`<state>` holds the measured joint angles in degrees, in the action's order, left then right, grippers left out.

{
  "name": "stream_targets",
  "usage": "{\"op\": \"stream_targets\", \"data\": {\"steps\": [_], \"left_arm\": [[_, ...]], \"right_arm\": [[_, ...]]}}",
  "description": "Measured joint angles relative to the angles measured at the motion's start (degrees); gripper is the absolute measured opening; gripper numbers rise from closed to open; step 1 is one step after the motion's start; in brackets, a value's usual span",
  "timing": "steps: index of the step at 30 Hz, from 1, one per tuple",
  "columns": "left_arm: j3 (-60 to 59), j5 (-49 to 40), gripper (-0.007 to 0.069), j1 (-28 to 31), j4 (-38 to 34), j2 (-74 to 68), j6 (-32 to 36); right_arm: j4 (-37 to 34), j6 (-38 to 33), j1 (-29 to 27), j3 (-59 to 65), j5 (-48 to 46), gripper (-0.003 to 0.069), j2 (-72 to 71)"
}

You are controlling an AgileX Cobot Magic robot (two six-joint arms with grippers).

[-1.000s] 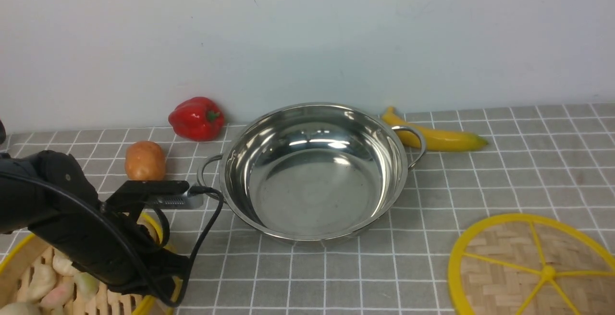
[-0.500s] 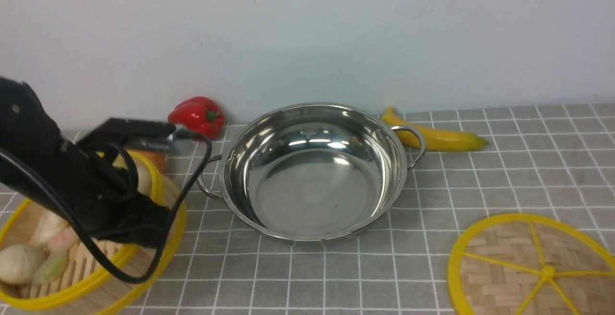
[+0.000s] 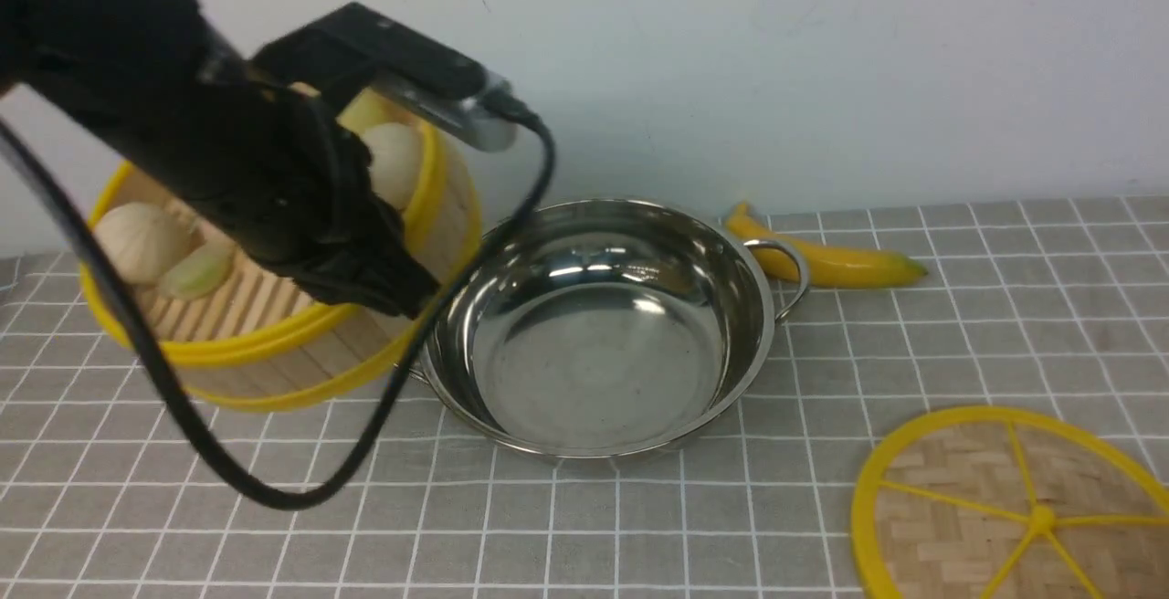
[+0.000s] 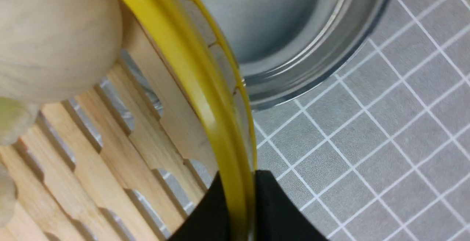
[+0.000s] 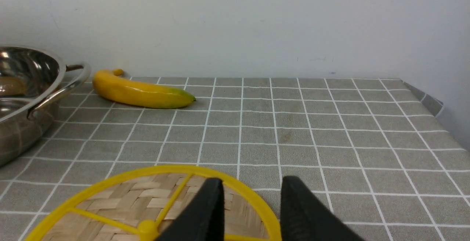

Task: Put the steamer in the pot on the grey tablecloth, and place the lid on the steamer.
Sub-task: 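Place the bamboo steamer basket with dumplings into the steel pot with the left gripper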

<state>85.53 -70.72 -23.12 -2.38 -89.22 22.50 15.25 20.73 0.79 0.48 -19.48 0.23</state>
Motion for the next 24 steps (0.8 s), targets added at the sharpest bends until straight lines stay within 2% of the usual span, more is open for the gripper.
{"op": "stream_targets", "data": {"steps": [5,7,8,10,15,24], "left_arm": [[4.7,-0.9,0.0043,-7.6,4.9,-8.0,4.8],[5.7,-1.0,0.0043,-8.9,5.7,-9.5,6.5],[7.5,-0.8,0.0043,-10.8,7.1,-12.1,9.9],[9.5,0.3,0.0043,-12.2,7.6,-14.7,12.3],[13.5,2.5,0.0043,-13.6,7.5,-19.0,16.1],[14.3,4.9,0.0043,-13.6,8.6,-24.1,16.7]], "right_arm": [[0.0,0.0,0.0,0.0,0.0,0.0243,0.0],[0.0,0.0,0.0,0.0,0.0,0.0243,0.0],[0.0,0.0,0.0,0.0,0.0,0.0243,0.0],[0.0,0.0,0.0,0.0,0.0,0.0243,0.0],[0.0,0.0,0.0,0.0,0.0,0.0243,0.0],[0.0,0.0,0.0,0.0,0.0,0.0243,0.0]]}}
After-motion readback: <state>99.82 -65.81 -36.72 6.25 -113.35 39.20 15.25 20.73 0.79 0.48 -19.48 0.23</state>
